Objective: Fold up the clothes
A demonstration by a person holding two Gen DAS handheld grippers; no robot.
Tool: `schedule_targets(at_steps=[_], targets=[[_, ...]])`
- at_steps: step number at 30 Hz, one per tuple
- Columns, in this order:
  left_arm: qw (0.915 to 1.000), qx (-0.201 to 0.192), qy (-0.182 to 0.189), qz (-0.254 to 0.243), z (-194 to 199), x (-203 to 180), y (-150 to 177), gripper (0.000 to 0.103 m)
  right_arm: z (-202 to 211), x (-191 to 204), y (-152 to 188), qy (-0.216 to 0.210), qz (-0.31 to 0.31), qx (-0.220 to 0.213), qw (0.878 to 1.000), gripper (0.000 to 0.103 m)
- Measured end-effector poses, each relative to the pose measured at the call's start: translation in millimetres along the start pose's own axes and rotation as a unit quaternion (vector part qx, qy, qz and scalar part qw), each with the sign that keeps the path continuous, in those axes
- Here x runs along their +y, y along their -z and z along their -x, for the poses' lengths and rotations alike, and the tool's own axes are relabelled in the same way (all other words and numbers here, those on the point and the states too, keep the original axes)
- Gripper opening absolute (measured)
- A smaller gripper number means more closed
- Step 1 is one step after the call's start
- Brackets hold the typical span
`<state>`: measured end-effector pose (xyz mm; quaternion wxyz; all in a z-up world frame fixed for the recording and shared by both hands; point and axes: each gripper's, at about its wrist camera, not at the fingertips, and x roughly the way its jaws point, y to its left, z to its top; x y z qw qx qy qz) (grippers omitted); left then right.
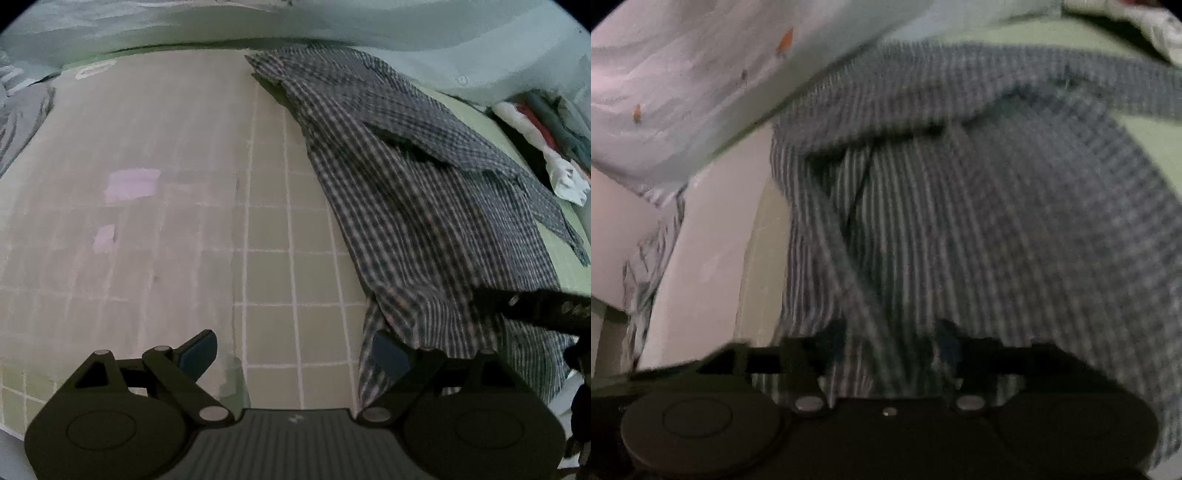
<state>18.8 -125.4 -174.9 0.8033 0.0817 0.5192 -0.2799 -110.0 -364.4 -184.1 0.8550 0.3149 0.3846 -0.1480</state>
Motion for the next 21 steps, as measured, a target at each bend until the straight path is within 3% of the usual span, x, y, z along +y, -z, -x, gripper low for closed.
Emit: schedule_targets(at_steps=[1, 4, 10, 21], targets=[[1.0000, -0.003, -0.001, 0.002, 1, 0, -2, 0.091, 3, -2, -4, 0.006, 0.005, -0.014, 1.000, 0.103], [0.9998, -0.012, -0.007, 0.016, 1, 0, -10, 0.092, 11, -6, -15, 0.023, 0.022, -0.055, 0.998, 0.103], [0.9988, -0.028, -0.022, 0.034, -8, -6, -35, 0.092, 13, -27, -39, 0.045, 0.021, -0.098, 0.994, 0.103], [0.9974, -0.049, -0.046, 0.026, -38, -24, -97, 0.092, -21, -80, -111, 0.114, 0.037, -0.121, 0.985, 0.103]])
